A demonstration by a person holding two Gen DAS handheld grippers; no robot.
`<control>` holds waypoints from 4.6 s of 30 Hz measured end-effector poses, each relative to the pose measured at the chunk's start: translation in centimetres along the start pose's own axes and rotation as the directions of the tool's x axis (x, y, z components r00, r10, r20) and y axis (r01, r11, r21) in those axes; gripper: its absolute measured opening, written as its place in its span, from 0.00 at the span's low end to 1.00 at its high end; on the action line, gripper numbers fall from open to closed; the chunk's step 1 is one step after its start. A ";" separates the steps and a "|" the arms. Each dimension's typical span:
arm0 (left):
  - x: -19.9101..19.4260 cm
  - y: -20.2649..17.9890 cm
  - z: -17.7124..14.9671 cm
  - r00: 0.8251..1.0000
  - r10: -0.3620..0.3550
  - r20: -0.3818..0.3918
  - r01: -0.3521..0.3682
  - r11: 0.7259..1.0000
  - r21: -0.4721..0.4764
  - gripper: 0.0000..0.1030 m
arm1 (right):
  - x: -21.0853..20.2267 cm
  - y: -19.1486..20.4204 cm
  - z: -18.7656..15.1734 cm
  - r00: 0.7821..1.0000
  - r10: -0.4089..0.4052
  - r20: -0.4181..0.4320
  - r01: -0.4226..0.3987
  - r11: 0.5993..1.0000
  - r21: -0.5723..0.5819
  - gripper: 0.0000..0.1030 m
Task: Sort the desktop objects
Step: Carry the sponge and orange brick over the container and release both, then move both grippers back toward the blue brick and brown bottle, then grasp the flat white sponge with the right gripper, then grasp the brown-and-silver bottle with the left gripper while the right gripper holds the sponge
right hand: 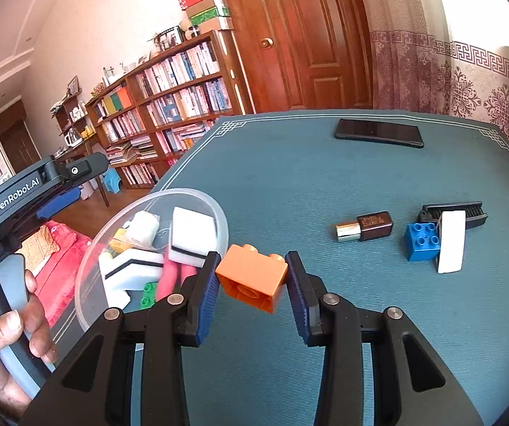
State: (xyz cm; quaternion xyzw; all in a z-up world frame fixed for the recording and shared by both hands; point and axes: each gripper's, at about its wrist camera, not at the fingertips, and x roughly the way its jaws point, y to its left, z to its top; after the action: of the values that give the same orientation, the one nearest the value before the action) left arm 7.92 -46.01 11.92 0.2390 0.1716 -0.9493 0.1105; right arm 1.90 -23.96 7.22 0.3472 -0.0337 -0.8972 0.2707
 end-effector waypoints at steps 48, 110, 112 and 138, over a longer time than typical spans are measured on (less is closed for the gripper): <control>0.4 -2.5 -1.4 0.997 -0.033 -0.064 0.035 0.999 0.039 0.87 | 0.9 -0.6 -2.7 0.998 0.017 -0.067 -0.017 1.000 0.008 0.39; 7.3 -15.8 -10.0 0.940 -0.113 -0.321 0.215 0.928 0.304 0.87 | 2.0 -16.7 1.5 0.960 -0.280 -0.005 0.277 0.948 0.156 0.39; 7.5 -15.7 -10.0 0.939 -0.112 -0.325 0.215 0.930 0.299 0.87 | 2.0 -16.7 1.5 0.960 -0.281 -0.003 0.278 0.948 0.154 0.39; 8.1 -15.6 -10.6 0.938 -0.093 -0.333 0.202 0.929 0.311 0.87 | 1.6 -17.2 1.1 0.962 -0.272 -0.016 0.270 0.947 0.172 0.34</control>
State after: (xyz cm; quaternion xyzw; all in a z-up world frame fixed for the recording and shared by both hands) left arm 0.85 -28.75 3.43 0.3878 0.0378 -0.9204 -0.0337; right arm -7.74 -10.24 2.77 0.3672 -0.0644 -0.9209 0.1137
